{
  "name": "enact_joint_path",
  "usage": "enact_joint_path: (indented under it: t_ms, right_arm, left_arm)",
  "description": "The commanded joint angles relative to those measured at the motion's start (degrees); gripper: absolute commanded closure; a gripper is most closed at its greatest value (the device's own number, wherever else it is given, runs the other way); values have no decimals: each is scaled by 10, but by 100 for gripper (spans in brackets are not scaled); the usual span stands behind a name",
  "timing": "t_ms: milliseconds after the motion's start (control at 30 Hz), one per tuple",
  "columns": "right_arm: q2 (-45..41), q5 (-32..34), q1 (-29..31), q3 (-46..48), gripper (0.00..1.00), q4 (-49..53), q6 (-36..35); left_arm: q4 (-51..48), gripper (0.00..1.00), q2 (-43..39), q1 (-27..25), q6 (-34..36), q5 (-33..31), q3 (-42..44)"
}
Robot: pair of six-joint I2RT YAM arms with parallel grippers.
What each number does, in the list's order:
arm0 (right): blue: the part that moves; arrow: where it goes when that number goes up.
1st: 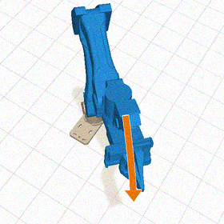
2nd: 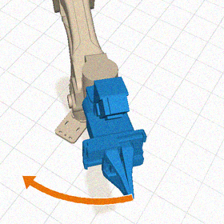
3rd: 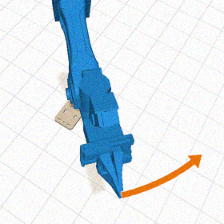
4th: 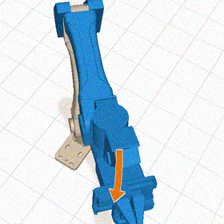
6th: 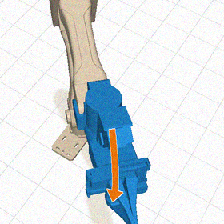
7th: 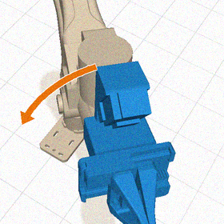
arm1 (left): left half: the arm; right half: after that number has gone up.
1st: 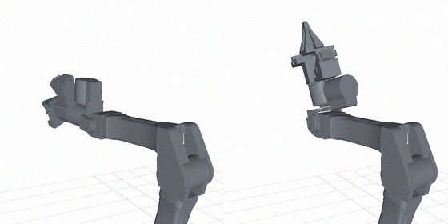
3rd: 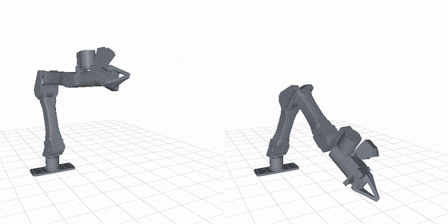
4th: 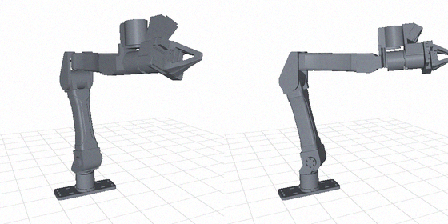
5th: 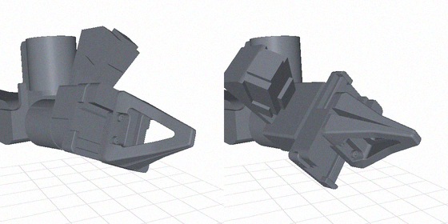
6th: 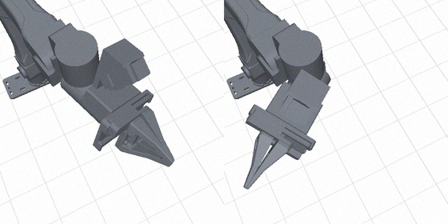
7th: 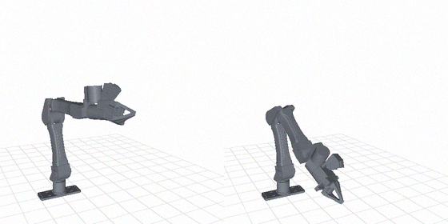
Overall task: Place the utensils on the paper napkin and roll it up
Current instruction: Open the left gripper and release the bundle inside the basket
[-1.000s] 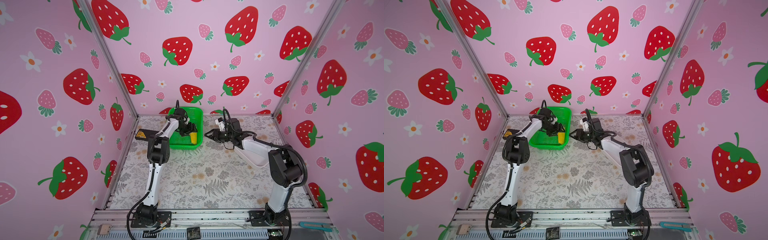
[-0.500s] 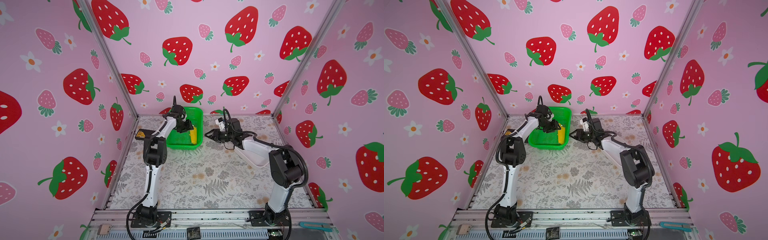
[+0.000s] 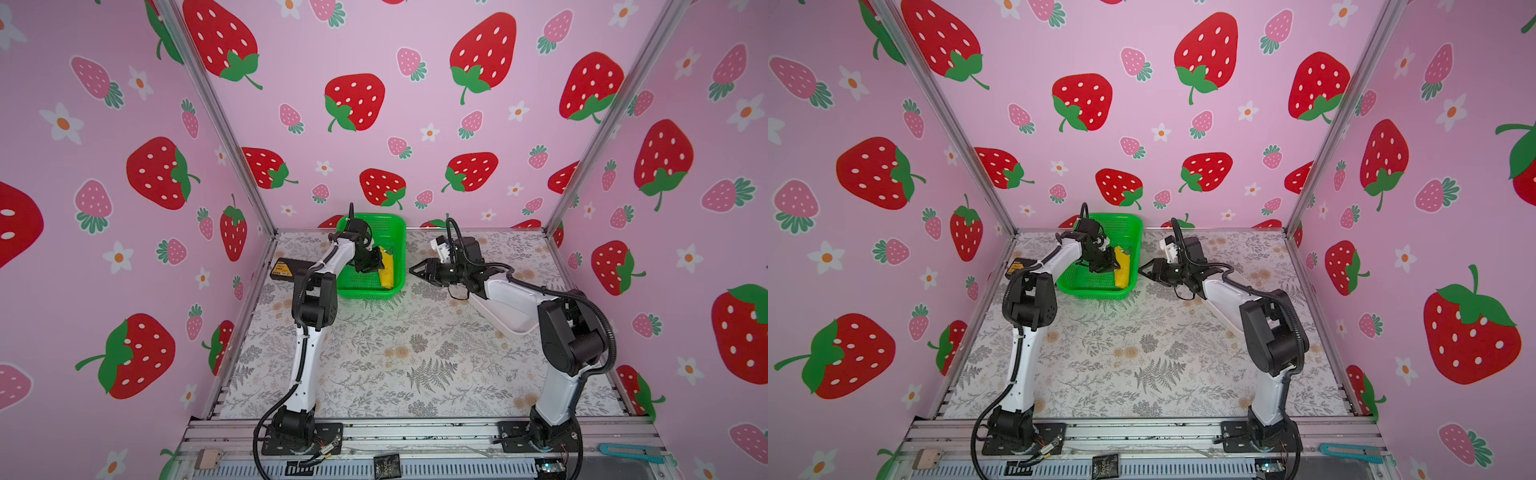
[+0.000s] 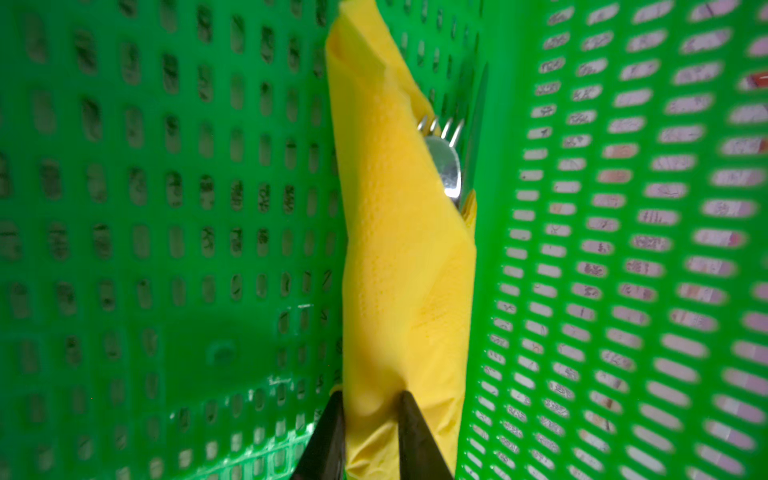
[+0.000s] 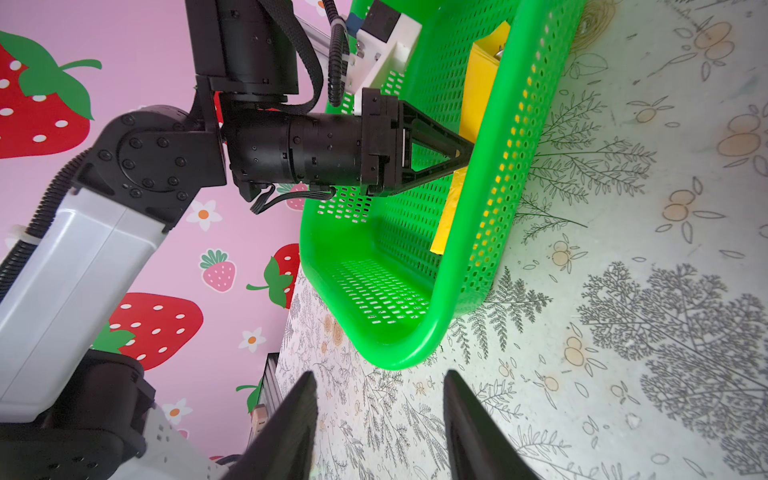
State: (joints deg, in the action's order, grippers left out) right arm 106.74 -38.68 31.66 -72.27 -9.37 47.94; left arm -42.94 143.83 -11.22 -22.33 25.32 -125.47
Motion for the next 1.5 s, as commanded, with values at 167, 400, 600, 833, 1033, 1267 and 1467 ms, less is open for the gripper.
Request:
enact_joint_path:
  t_ms: [167,400,600,833,1033,1267,1467]
  right_arm:
    - [-11,-9,1,3,49,-2,0]
    - [-12,-11,2,3,49,-2,0]
    - [-10,-10,2,3,49,-2,0]
    - [-5,-14,2,1,49,-1,1]
    - [-3,-15,2,-3,49,-1,0]
    - [-1,-18,2,-4,49,-1,0]
    - [-1,-18,2,-2,49,-1,0]
  left_arm:
    - [11,81,-1,14,5,29,42]
    - [52,90,19,26,20,166,51]
    - [72,91,43,26,29,259,36]
    - [96,83,23,30,14,222,63]
    - [124,67,-33,32,-2,178,98]
    - [136,62,-74,29,-31,117,103]
    - [99,76,-44,1,-12,127,46]
